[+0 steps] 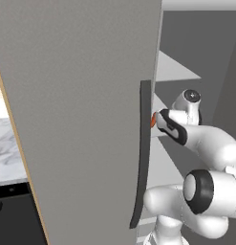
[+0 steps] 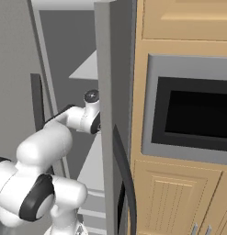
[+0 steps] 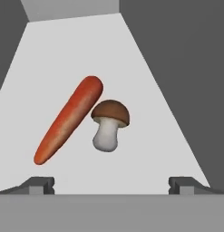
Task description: Take the mushroom and carrot out of the freezer and place them in the tupperware container on the counter. Then put the tupperware containing the vegetables back in the freezer.
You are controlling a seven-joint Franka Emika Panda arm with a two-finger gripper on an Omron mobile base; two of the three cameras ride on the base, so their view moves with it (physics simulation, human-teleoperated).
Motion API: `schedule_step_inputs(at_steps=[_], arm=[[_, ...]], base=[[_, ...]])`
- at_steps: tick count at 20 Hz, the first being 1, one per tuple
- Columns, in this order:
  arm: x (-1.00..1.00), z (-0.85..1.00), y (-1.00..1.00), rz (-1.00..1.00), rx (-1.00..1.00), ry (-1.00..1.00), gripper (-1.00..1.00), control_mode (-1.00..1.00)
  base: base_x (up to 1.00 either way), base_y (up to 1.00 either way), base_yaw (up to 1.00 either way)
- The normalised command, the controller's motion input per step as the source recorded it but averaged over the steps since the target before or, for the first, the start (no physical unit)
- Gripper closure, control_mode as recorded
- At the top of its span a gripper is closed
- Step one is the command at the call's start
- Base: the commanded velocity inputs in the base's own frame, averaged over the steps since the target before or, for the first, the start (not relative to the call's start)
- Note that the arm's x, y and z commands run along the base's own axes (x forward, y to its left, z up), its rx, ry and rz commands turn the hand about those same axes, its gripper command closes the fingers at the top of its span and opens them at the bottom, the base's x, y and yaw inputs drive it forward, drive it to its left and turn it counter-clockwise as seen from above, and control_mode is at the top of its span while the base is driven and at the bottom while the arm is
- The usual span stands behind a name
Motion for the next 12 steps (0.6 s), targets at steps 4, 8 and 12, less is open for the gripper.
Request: schedule_step_inputs(at_steps=[4,8,12], arm=[[0.24,-0.24,-0.03,0.00,0.01,0.05,-1.00,-1.00],[0.23,-0.21,-0.04,0.00,0.00,0.02,-1.00,-1.00],[0.17,-0.17,-0.09,0.00,0.00,0.00,-1.00,-1.00]], base=[[0.00,0.00,0.00],[0.00,0.00,0.00],[0.00,0.00,0.00]])
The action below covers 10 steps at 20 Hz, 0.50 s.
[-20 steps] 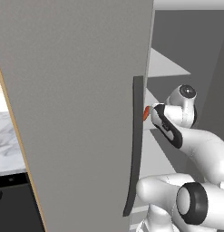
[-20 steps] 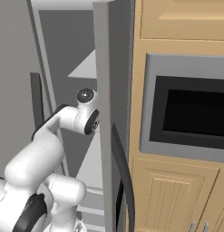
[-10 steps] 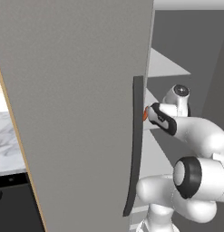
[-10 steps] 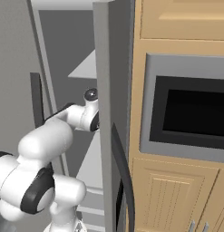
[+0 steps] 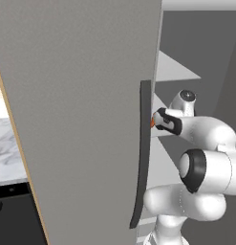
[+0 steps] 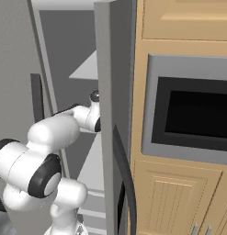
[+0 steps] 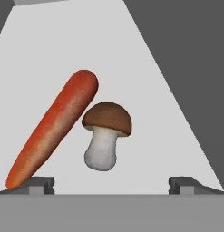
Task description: Take the mushroom and carrot out of the freezer and place them in the tupperware container on the counter. Then put the tupperware containing the vegetables back in the freezer.
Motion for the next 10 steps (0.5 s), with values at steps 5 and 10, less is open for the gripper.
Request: schedule_step_inputs(at_steps=[5,10], arm=[[0.18,-0.22,-0.06,0.00,0.00,0.01,-1.00,-1.00],[0.24,-0.20,-0.01,0.00,0.00,0.02,-1.00,-1.00]], base=[[0.00,0.00,0.00],[0.00,0.00,0.00]])
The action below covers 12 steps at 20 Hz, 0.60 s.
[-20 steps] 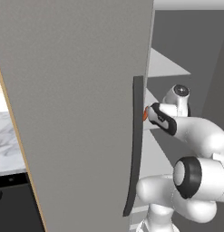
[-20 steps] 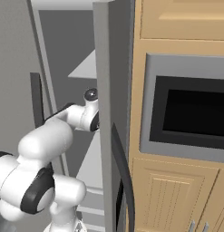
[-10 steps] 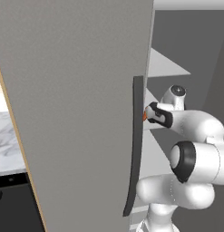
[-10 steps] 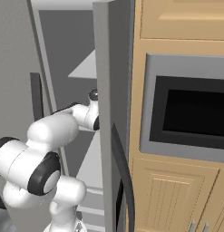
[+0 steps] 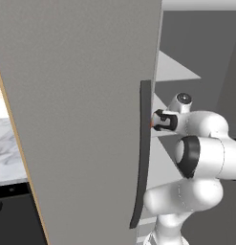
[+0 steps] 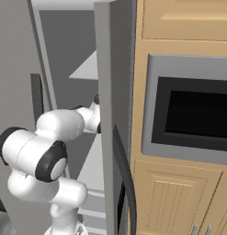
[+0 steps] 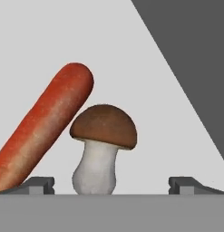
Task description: Take the mushroom and carrot out of the freezer and place them in the tupperware container on the counter. Then put the tupperware containing the vegetables back in the freezer.
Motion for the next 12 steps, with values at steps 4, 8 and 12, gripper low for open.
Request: schedule_step_inputs(at_steps=[4,8,12], arm=[[0.24,-0.14,0.00,0.00,0.01,0.03,-1.00,-1.00],[0.26,-0.14,0.00,0.00,0.01,0.04,-1.00,-1.00],[0.22,-0.15,0.00,0.00,0.00,0.02,-1.00,-1.00]], base=[[0.00,0.00,0.00],[0.00,0.00,0.00],[0.00,0.00,0.00]])
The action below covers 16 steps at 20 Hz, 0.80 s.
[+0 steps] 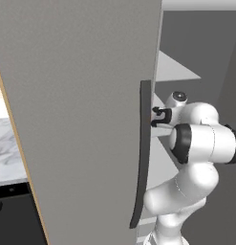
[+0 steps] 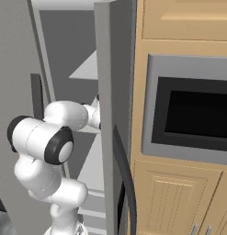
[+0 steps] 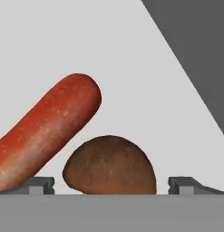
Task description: Take the mushroom and carrot out of the freezer and place them in the tupperware container on the counter. Then put the tupperware containing the vegetables back in the freezer.
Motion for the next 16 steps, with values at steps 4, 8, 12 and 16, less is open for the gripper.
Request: schedule_step_inputs(at_steps=[4,8,12,16], arm=[[0.09,-0.19,0.00,0.00,0.00,0.04,1.00,-1.00],[-0.02,-0.11,-0.03,0.00,0.00,0.00,1.00,-1.00],[-0.34,-0.01,-0.03,0.00,0.04,-0.02,1.00,-1.00],[-0.88,0.15,0.00,0.00,0.03,-0.22,1.00,-1.00]], base=[[0.00,0.00,0.00],[0.00,0.00,0.00],[0.00,0.00,0.00],[0.00,0.00,0.00]])
